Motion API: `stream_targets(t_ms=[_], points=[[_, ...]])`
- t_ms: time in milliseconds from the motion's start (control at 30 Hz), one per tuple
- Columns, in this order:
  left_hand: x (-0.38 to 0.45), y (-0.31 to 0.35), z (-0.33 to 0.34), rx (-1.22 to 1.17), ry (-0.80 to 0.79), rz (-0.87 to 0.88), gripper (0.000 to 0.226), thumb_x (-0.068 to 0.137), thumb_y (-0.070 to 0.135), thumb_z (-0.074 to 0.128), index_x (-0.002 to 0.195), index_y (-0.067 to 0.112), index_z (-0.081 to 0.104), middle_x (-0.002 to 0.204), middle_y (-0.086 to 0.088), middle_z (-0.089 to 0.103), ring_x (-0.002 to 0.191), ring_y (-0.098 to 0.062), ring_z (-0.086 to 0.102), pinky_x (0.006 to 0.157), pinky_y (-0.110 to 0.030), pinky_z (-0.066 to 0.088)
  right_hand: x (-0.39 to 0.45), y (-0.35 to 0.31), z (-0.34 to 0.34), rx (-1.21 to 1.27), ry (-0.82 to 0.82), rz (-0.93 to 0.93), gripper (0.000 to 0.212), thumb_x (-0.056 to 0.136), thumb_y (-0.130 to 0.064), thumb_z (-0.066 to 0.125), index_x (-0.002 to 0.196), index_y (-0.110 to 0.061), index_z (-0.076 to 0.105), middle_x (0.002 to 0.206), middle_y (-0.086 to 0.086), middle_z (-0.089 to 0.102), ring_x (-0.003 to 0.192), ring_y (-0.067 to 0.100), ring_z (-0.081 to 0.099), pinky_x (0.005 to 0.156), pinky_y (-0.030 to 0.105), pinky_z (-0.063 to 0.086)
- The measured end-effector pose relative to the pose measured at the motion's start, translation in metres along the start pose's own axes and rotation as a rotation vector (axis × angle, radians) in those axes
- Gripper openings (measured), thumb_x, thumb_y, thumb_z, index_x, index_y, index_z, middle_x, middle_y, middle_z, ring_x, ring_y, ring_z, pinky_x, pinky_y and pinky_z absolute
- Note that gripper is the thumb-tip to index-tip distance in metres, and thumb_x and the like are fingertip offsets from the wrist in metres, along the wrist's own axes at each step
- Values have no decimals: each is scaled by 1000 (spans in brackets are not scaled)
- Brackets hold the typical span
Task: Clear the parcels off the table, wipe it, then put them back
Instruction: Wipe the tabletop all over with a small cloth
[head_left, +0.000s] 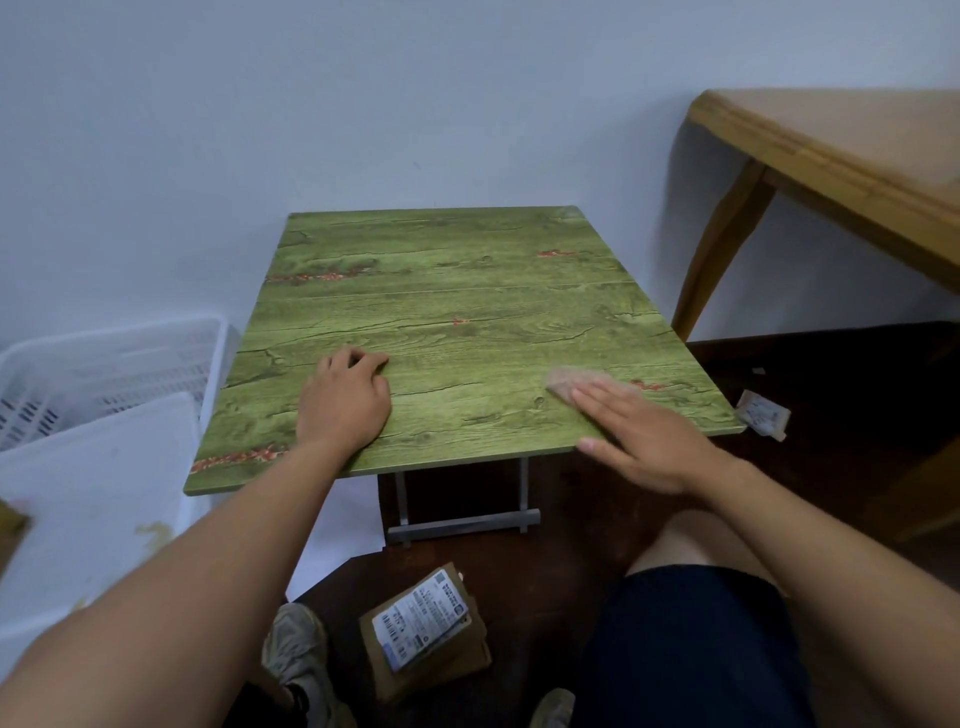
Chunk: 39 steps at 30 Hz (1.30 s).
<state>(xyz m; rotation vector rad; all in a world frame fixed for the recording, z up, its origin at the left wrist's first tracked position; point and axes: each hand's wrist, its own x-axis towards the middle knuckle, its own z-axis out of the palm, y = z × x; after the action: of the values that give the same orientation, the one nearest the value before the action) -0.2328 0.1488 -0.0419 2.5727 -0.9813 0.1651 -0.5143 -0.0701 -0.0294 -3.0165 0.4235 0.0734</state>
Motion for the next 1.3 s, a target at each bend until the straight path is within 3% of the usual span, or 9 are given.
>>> stream_targets(t_ms=[167,300,467,600,733,900,1067,1167,1300], points=[[0,0,1,4,8,7,40,94,25,40,129,24,59,128,-4,54,116,-28,46,95,-41,40,7,27,-2,159,49,348,85,86,-72,6,156,-23,9,163,-2,5,148,10,0,120,37,5],[0,0,2,0,12,9,40,94,25,41,130,24,59,127,-5,54,116,-28,46,96,-41,40,30,-4,2,102,22,460,85,89,-72,5,156,-19,-1,163,5,0,150,21,-1,120,43,7],[1,0,2,5,4,13,40,94,26,40,130,24,58,128,-4,54,115,-28,45,95,-41,40,54,-60,3,65,-14,201,86,86,-77,5,155,-27,-8,162,0,-7,149,20,-9,119,49,7],[0,0,1,6,5,7,41,94,26,40,130,25,58,127,-3,54,114,-27,46,93,-40,40,62,-88,2,40,-60,-98,84,87,-74,10,154,-27,-6,162,-3,-6,148,13,-11,121,41,2],[0,1,1,8,9,6,41,94,26,40,131,25,58,127,-3,54,115,-26,45,93,-40,40,67,-69,-2,19,-71,-177,76,93,-67,16,155,-27,0,163,-7,-3,148,8,-8,118,32,0],[1,0,2,12,6,14,41,94,26,40,131,24,58,127,-5,54,115,-26,46,95,-40,40,73,-16,-12,54,-64,-30,77,88,-71,11,154,-32,-2,162,-8,-2,149,13,-4,121,47,11],[1,0,4,24,28,15,41,93,25,41,130,23,58,126,-5,55,113,-26,47,93,-40,40,92,34,-15,201,-34,293,69,96,-64,14,155,-31,-1,163,0,-5,149,20,-6,118,44,0],[2,0,5,23,39,11,40,93,25,43,129,23,60,125,-5,56,113,-27,48,92,-40,42,111,24,-13,171,-70,448,80,92,-71,10,156,-24,-2,163,6,-5,149,24,-7,119,49,-1],[2,1,6,50,41,17,39,92,26,43,127,23,61,124,-4,57,112,-28,49,92,-41,42,120,-33,-9,103,-64,243,86,88,-77,11,155,-26,-9,161,3,-10,148,25,-8,115,46,0]])
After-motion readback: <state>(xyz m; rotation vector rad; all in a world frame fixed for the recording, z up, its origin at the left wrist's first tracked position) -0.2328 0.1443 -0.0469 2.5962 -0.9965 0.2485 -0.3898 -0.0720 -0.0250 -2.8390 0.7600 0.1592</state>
